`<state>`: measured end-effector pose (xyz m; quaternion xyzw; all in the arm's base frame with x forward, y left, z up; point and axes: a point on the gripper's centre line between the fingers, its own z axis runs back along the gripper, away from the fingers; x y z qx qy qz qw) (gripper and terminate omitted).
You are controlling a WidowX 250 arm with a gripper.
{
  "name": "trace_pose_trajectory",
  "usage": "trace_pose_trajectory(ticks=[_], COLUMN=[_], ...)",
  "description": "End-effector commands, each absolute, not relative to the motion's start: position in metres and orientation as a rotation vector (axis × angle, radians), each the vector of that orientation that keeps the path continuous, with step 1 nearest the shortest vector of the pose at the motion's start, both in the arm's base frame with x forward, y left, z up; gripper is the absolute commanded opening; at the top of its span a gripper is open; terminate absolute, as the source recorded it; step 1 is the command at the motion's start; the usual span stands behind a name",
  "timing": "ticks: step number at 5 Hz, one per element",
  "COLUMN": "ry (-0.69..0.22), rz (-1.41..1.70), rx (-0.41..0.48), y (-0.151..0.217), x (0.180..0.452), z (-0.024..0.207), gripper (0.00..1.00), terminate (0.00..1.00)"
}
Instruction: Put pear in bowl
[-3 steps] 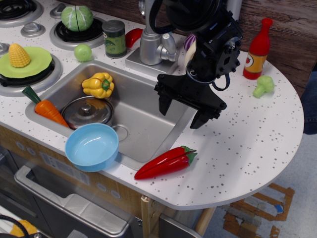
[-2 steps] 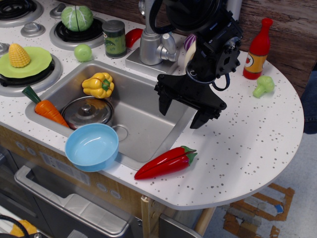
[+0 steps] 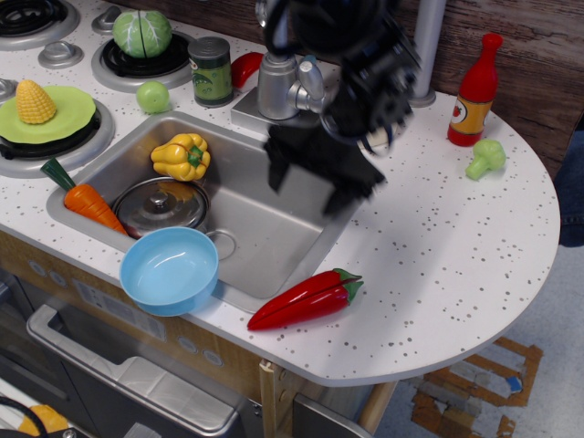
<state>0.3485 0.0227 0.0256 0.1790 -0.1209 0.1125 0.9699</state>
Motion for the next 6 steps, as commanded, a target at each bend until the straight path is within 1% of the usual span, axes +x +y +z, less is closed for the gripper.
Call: trace_pose_trajectory(ticks=[1, 2, 3, 4, 5, 6], ry=[-0.356, -0.448, -0.539, -0.618, -0.647, -0.652], rz=[0.404, 0.504, 0.575, 0.625, 0.635, 0.655], rx=[0.488, 0.515, 0.552, 0.550, 0.509, 0.483], y=[0.087, 0.130, 0.158, 0.188, 0.208, 0.218], x=[0.376, 0.380, 0.384, 0.392, 0.398, 0.401], z=[0.079, 0.091, 0.094, 0.087, 0.075, 0.065], gripper=[1.00, 1.00, 1.00, 1.00, 1.00, 1.00], terminate=[0.00, 0.00, 0.00, 0.00, 0.00, 0.00])
